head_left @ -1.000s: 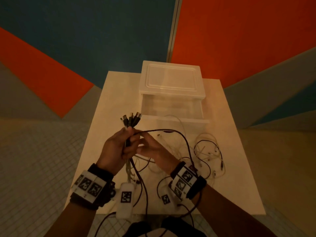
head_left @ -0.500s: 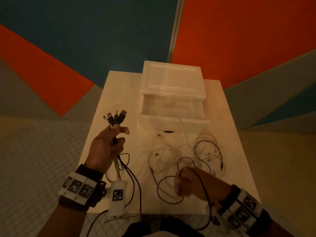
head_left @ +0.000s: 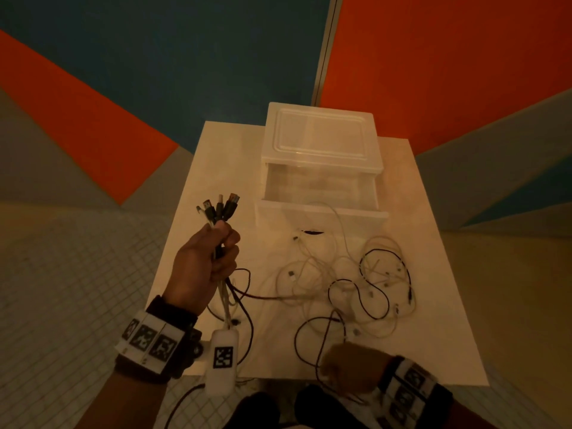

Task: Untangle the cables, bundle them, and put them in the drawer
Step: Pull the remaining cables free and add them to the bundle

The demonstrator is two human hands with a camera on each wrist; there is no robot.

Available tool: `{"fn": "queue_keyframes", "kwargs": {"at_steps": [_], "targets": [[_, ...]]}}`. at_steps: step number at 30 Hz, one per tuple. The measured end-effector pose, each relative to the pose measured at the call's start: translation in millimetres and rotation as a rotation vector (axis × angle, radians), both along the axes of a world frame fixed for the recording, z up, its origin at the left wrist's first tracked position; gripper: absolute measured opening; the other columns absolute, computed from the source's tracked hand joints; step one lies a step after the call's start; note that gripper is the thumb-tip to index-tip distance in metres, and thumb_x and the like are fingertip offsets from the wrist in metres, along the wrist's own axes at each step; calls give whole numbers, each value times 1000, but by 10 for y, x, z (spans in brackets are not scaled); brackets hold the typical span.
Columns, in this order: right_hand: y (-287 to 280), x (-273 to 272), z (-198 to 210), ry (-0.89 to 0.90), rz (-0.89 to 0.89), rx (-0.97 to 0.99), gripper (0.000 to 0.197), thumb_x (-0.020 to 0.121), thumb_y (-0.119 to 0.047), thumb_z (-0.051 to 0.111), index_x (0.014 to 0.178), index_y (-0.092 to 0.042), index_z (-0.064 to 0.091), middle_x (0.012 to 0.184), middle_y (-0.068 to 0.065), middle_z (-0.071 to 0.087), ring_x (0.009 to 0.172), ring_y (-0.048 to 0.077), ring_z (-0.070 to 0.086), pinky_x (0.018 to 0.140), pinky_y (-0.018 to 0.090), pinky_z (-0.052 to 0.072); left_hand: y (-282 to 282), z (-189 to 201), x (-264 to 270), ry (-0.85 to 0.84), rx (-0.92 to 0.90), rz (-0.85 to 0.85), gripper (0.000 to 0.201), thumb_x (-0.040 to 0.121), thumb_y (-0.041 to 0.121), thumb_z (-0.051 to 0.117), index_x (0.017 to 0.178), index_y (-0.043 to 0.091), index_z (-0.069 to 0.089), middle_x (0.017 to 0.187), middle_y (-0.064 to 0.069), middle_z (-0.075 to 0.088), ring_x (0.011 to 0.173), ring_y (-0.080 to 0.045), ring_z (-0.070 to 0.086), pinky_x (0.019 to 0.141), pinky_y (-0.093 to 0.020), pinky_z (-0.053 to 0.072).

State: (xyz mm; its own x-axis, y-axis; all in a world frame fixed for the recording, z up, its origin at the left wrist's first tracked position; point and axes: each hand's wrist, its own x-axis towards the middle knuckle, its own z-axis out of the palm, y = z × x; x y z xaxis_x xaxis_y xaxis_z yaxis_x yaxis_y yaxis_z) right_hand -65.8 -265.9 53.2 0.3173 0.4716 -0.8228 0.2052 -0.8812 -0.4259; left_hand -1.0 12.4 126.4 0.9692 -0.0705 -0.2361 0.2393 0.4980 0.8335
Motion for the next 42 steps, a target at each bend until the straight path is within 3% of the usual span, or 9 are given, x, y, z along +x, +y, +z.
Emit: {"fn": "queue_keyframes", "kwargs": {"at_steps": [7, 14, 21, 26, 30, 32, 36, 39, 42], "targets": [[938, 525, 586, -570, -729, 754, 22, 99, -26, 49, 116, -16, 57, 117, -3, 62, 109, 7, 57, 92, 24, 47, -281, -59, -92, -8, 67, -26, 26, 98, 27, 45, 76, 16, 40, 68, 0, 32, 49, -10, 21, 46, -27, 16], [1274, 372, 367, -58, -701, 941, 33, 97, -29, 51, 124, -16, 39, 95, 22, 62, 82, 33, 61, 78, 54, 52, -301, -45, -120, -2, 56, 48, 26, 98, 28, 48, 74, 18, 42, 65, -1, 26, 48, -10, 16, 43, -27, 13], [1109, 190, -74, 169, -621, 695, 19, 98, -16, 55, 80, -23, 57, 79, -11, 58, 64, -10, 57, 67, 9, 45, -298, 27, -135, -42, 43, 10, 23, 94, 29, 46, 74, 19, 40, 67, 0, 22, 49, -8, 16, 43, -23, 14], [863, 25, -368, 433, -680, 554, 46, 103, -20, 43, 62, -34, 60, 52, -13, 56, 54, 1, 49, 67, 20, 38, -142, 137, -58, -82, 10, 57, 28, 102, 24, 40, 74, 20, 41, 66, 3, 27, 49, -6, 19, 41, -20, 20], [874, 7, -462, 475, -471, 469, 30, 95, -25, 57, 67, -35, 64, 67, -12, 62, 65, 3, 55, 82, 30, 51, -201, 94, -85, -58, 19, 26, 26, 99, 25, 43, 74, 19, 40, 66, 3, 27, 48, -7, 18, 41, -21, 17], [878, 62, -415, 356, -304, 463, 12, 81, -26, 72, 88, -29, 63, 89, -4, 63, 86, 13, 60, 101, 50, 46, -256, 28, -124, -32, 27, 16, 26, 100, 24, 43, 75, 18, 40, 66, 2, 27, 48, -7, 19, 41, -20, 17], [559, 260, -506, 233, -328, 455, 85, 72, 0, 77, 145, -15, 35, 146, 5, 42, 135, 18, 38, 114, 41, 34, -262, -112, -208, 24, 58, 14, 25, 98, 23, 41, 74, 18, 39, 65, 2, 25, 47, -6, 19, 42, -22, 16], [163, 331, -548, 105, -538, 470, 68, 71, 9, 63, 134, -14, 50, 132, 3, 55, 122, 9, 50, 99, 24, 46, -241, -219, -258, 83, 65, 28, 26, 101, 20, 39, 74, 18, 41, 65, 1, 24, 47, -7, 19, 42, -23, 15], [-278, 310, -659, -381, -643, 305, 27, 76, -4, 52, 89, -24, 64, 98, 5, 64, 97, 20, 60, 86, 35, 49, -225, -290, -286, 113, 78, 20, 26, 101, 20, 39, 75, 18, 41, 66, 0, 22, 49, -8, 16, 43, -24, 14]]}}
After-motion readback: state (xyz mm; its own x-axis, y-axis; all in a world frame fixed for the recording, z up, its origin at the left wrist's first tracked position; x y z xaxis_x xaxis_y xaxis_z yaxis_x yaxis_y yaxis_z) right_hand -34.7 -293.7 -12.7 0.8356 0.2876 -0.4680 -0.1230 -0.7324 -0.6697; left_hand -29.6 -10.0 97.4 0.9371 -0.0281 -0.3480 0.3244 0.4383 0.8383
